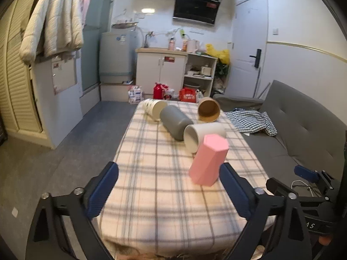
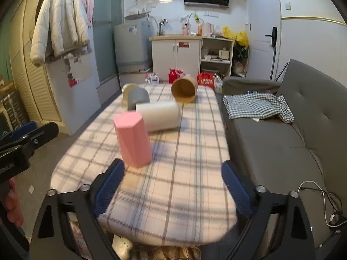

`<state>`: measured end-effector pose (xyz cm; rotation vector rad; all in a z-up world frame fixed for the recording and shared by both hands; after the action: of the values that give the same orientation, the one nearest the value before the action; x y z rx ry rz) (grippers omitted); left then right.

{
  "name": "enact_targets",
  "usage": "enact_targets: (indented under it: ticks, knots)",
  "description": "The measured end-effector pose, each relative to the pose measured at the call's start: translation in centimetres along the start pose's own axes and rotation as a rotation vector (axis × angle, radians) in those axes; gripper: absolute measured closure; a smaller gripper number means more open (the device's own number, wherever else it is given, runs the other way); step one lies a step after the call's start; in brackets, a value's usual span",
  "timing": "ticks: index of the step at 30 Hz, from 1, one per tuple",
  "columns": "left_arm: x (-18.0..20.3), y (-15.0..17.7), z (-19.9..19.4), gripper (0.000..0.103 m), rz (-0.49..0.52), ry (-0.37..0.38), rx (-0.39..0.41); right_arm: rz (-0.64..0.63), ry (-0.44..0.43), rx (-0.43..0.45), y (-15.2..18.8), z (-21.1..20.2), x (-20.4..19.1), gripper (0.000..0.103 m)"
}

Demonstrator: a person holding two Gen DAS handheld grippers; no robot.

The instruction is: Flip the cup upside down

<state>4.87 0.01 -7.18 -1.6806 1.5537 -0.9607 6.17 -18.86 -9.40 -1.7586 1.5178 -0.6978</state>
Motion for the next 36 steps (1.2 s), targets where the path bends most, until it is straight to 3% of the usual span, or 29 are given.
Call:
enact_targets:
  ticks: [6,36]
  knots:
    - [-0.4,0.3,-0.2,0.0,-0.002,-0.013,-0.001,0.028,-0.006,-0.016,0.7,0.4,0.4,0.001]
    - [0.6,1.6,0.6,0.0,0.066,-0.029,-0.05,0.032,-0.012,-0.016,0.9,0.4,0.7,0.0]
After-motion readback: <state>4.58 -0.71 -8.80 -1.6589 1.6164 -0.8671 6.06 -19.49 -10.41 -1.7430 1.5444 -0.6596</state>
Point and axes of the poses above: each gripper's, at about its wrist camera, not at the fingertips, and z roughly the way its jaws point, x to its right, y to its underside, the point moved 7 cm from there along z, roughly the way its jaws point, and after that the axes turned 3 degrees about -y, right-handed, at the moved point
